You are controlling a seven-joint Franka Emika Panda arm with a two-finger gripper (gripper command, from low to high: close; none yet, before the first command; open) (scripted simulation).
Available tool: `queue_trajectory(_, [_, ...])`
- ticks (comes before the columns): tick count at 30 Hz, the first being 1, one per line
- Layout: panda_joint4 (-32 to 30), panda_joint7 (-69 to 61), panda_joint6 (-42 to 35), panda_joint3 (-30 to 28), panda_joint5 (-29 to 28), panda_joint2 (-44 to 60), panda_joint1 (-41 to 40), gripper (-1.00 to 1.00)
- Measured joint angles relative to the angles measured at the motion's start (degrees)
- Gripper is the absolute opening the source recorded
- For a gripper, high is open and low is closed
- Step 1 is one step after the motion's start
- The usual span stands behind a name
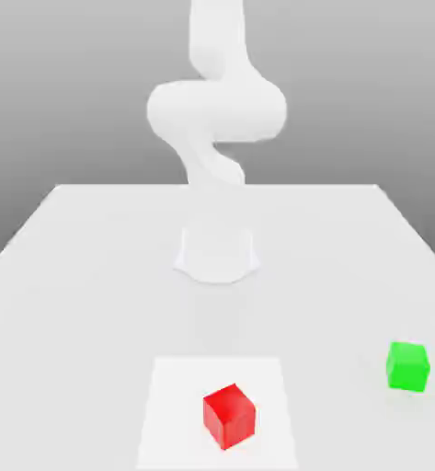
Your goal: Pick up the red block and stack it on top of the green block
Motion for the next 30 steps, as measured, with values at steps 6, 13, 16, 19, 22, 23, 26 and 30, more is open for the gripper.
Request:
queue_trajectory(6, [-4.03, -8.55, 5.82, -3.15, 1.83, 12.85, 3.79, 0.0])
queue_trajectory(13, [-8.58, -18.25, 12.37, -5.08, 3.91, 27.46, 6.62, 0.0])
queue_trajectory(16, [-10.54, -22.1, 15.22, -5.38, 4.35, 33.68, 7.3, 0.0])
queue_trajectory(19, [-12.51, -25.4, 18.08, -5.42, 4.04, 39.83, 7.78, 0.0])
queue_trajectory(22, [-14.5, -27.88, 20.98, -5.5, 2.57, 45.87, 7.78, 0.0])
queue_trajectory(23, [-14.75, -28.48, 22.26, -5.46, 2.43, 47.89, 7.75, 0.0])
queue_trajectory(26, [-14.29, -30.03, 27.09, -4.44, 3.66, 54.06, 7.03, 0.0])
queue_trajectory(30, [-13.54, -31.12, 31.56, -2.84, 5.04, 59.42, 5.73, -1.0])
